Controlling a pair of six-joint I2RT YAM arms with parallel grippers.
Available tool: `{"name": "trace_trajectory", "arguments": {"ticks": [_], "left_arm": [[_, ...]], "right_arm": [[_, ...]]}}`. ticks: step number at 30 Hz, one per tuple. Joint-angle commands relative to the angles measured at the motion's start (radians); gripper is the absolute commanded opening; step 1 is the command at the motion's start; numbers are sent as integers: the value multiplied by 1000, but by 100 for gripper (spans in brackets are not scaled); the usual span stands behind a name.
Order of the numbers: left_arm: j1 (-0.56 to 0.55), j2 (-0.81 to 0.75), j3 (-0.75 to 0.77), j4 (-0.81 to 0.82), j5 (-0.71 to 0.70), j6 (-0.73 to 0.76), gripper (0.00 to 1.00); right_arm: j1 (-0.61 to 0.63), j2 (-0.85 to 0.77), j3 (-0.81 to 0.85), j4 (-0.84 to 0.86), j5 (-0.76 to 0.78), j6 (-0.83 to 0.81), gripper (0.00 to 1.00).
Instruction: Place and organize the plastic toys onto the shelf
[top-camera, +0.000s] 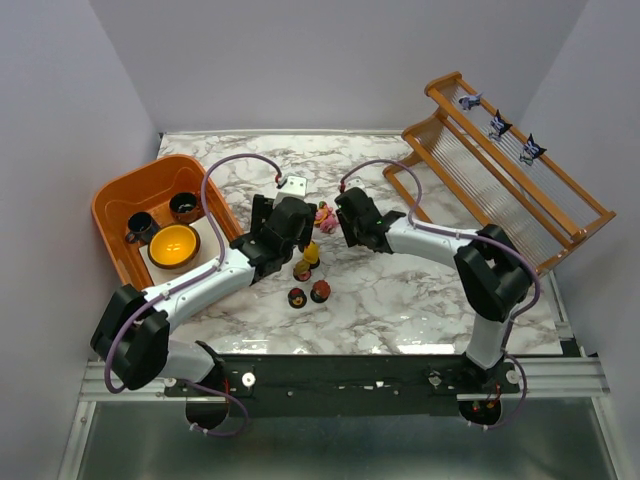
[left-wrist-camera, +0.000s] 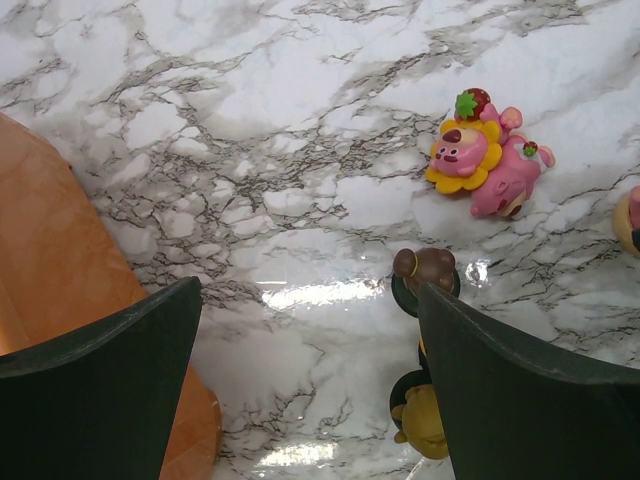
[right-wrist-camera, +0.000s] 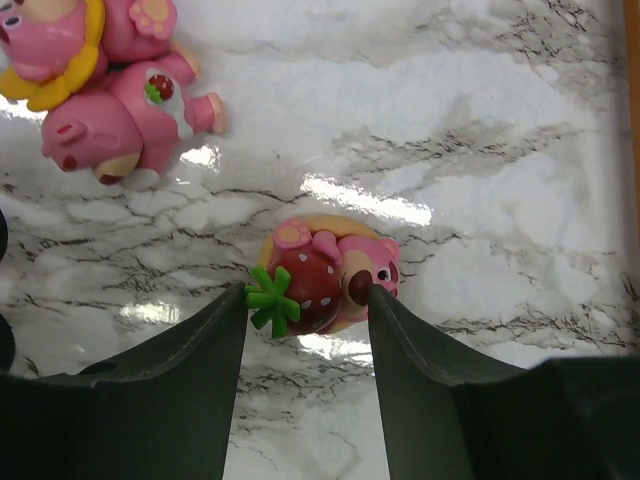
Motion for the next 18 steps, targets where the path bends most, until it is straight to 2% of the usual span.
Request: {"name": "trace_trajectory", "arguments": {"ticks": [1,12,18], "left_arm": [[-8,-14,-10,24,-44,8,99],[-8,-11,-10,24,-45,7,99],[-8,-16,-14,33,-56,16,99]], "right_arm": [[0,-68,-58,19,2,-48,59],[0,-45,22,-31,-17,-70,58],[0,-13,37,-44,-29,-77,51]]}}
